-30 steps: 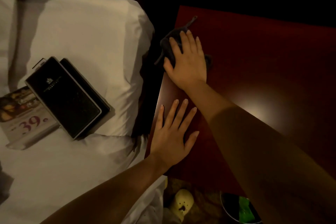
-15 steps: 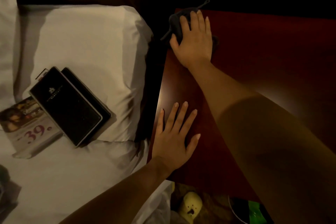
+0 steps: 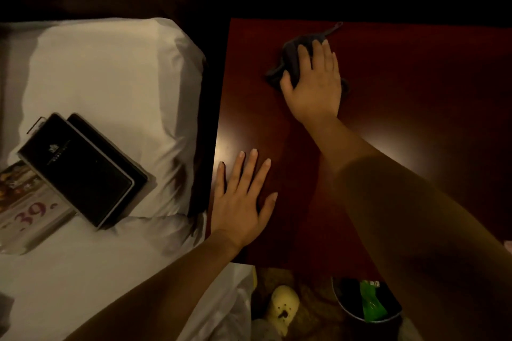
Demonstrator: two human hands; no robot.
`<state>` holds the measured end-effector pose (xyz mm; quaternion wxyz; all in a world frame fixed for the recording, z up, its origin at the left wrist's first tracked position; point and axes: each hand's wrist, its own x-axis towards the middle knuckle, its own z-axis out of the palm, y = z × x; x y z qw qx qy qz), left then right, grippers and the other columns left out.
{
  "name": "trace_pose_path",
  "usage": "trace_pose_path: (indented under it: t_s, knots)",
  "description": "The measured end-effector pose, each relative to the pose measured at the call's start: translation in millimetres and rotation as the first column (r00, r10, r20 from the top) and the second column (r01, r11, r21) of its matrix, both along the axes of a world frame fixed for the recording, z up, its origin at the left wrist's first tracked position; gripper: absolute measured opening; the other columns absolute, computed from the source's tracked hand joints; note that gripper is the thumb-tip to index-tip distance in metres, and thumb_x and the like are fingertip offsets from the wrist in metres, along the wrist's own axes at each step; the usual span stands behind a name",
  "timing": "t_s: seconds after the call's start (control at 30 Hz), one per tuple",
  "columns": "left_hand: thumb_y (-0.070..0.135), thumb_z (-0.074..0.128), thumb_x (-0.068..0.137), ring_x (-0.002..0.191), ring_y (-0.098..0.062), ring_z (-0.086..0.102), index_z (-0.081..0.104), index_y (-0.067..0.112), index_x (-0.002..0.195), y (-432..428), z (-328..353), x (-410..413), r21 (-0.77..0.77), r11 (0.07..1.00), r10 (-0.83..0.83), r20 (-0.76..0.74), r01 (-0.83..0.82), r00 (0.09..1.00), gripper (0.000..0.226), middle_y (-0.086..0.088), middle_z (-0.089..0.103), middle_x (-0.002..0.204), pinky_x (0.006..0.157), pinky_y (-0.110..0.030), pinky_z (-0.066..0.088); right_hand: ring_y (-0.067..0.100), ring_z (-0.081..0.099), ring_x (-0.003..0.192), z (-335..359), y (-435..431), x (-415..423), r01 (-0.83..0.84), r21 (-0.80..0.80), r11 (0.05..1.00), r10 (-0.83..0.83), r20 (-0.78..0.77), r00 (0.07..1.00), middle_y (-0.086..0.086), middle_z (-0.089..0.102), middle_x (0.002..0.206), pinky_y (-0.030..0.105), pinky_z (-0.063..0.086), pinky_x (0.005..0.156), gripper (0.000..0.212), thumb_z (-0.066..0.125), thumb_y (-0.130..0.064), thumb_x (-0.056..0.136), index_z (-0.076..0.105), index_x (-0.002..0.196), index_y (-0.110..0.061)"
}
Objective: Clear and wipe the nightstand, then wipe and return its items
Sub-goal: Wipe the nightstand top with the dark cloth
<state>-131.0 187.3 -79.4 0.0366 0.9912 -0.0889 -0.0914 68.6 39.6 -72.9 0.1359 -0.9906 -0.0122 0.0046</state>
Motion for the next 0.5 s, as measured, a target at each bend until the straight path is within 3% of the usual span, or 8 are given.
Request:
trace_pose_path:
  t_s: [0.5]
  knots:
    - [0.052,0.026,0.094,0.147,-0.018,0.006,0.022,0.027,0.15,-0.4,-0.7,-1.6,0.009,1.0,0.001,0.027,-0.001,1.0,0.062,-0.003,0.017,0.16,0.118,-0.045,-0.001,0.032,0.023,0.145,1.3,-65.6,-126.1,0.131,0.015,0.991,-0.132,0.037,0.991,0.017,0.034,0.151,0.043,0.019,0.119,0.059,0.036,-0.043,0.093,0.039,0.141,-0.009]
